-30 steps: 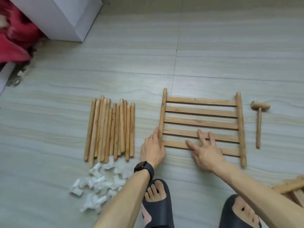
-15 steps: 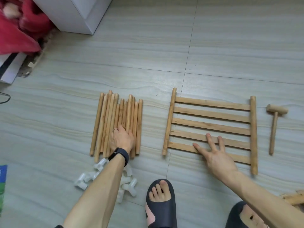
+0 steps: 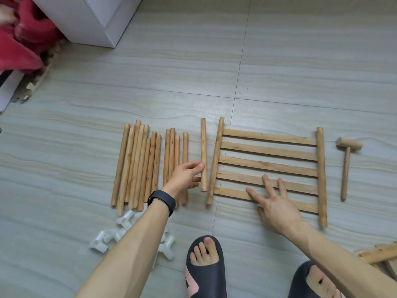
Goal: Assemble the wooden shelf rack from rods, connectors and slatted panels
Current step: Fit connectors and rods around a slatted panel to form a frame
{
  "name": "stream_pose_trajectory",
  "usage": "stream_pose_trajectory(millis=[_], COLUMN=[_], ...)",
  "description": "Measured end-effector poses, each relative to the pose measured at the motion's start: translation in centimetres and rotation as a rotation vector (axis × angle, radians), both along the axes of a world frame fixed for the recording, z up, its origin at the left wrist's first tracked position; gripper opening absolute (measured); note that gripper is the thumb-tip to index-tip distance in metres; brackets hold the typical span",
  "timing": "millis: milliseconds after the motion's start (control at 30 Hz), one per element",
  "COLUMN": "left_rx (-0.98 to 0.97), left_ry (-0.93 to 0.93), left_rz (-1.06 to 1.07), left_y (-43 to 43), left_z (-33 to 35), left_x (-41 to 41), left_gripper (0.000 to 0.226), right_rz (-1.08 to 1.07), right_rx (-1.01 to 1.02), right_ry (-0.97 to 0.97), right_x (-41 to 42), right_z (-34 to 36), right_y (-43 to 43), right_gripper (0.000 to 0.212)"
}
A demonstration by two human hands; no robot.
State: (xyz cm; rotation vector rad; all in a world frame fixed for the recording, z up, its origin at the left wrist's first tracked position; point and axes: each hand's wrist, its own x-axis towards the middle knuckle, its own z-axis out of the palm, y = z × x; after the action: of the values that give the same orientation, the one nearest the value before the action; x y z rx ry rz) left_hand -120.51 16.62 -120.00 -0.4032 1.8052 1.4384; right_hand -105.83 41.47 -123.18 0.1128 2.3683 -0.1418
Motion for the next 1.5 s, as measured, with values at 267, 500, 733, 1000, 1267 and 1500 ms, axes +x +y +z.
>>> stream_pose_trajectory(millis=[267, 500, 733, 1000, 1267, 1500], left_rx=[0.088, -0.177, -0.925, -0.734, -0.488, -0.357], left_ry=[0.063, 0.398, 0.614, 0.516, 0.569, 0.561], left_rz=[-0.195, -0.486, -0.312, -0.311, -0.538, -0.656], left_y=[7.2, 8.0, 3.2, 0.9, 7.4, 9.9], left_z=[-1.7, -2.4, -2.6, -3.2, -3.7, -4.0], left_x=[5.5, 5.6, 3.3, 1.2, 4.2, 4.9], left_gripper=[0.02, 0.019, 0.036, 0.024, 0.017, 0.03], right_rz=[-0.698, -0.864, -0.672, -0.645, -0.711, -0.777], right_rx=[-0.426, -0.457, -0.258, -0.257, -0.283, -0.3], right_ry=[0.371, 0.37, 0.376, 0.428, 0.431, 0.449], right_x=[-3.1, -5.0, -4.7, -3.5, -4.0, -4.2], right_z=[1.3, 0.0, -1.5, -1.6, -1.1, -1.4], right_y=[-0.6, 0.9, 2.0, 2.1, 1.4, 2.5], right_gripper=[0.049, 0.027, 0.041, 0.05, 0.041, 0.023])
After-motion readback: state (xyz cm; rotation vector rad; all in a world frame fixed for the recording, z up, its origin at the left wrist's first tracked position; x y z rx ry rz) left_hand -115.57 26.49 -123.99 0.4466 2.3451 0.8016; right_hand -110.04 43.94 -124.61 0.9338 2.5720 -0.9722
